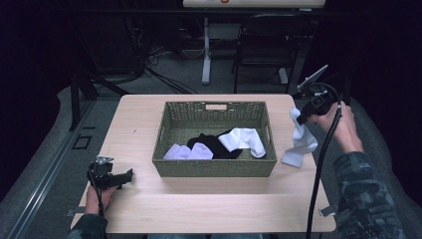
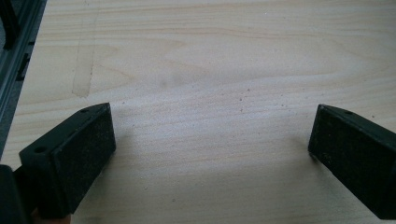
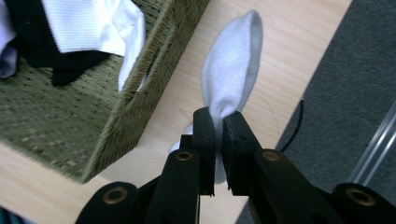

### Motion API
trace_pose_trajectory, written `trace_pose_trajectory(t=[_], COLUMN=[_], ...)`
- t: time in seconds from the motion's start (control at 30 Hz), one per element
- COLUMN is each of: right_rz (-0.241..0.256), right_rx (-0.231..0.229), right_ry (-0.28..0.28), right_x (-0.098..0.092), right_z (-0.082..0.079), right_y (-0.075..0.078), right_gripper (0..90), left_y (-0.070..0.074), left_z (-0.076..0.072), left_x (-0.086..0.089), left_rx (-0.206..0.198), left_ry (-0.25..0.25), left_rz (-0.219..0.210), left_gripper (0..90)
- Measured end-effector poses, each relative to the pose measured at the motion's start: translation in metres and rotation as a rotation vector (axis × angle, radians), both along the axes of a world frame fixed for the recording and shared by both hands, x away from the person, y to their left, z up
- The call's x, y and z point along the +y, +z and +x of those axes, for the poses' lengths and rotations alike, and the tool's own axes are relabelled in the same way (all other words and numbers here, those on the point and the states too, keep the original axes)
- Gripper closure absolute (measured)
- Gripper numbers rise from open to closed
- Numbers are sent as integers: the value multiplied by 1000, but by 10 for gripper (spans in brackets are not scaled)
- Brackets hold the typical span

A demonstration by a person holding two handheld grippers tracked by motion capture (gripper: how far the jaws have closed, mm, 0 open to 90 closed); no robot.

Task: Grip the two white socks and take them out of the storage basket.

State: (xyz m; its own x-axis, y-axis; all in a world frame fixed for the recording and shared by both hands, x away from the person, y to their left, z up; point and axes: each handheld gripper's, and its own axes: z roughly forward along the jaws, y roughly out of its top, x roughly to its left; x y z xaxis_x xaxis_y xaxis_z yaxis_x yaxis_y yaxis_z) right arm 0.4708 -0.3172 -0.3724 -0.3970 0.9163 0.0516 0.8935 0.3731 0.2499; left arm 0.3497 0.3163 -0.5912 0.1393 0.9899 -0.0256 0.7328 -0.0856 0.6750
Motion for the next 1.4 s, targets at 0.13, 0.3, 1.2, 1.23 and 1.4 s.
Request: trace_pose_trajectory(t=[0.13,0.3,1.2,1.23,1.4], right_rz=[15,43,185,189,201], right_rx=[2,11,-66,-76,-140], right_ry=[-18,-30,-30,-19,21], right_x=[0,0,-10,-10,-5], right_z=[3,7,-20,-22,-35], right_y=[-29,-60,-63,-58,-28], right_gripper=[845,841,176,166,136], left_y=[0,0,0,0,0], left_z=[0,0,0,0,0], left_x=[0,0,0,0,0], left_rx=[1,1,0,1,0], left_ry=[-1,-1,-1,-1,1], left_rz=[2,1,1,1,1], left_gripper=[5,5,5,5,5])
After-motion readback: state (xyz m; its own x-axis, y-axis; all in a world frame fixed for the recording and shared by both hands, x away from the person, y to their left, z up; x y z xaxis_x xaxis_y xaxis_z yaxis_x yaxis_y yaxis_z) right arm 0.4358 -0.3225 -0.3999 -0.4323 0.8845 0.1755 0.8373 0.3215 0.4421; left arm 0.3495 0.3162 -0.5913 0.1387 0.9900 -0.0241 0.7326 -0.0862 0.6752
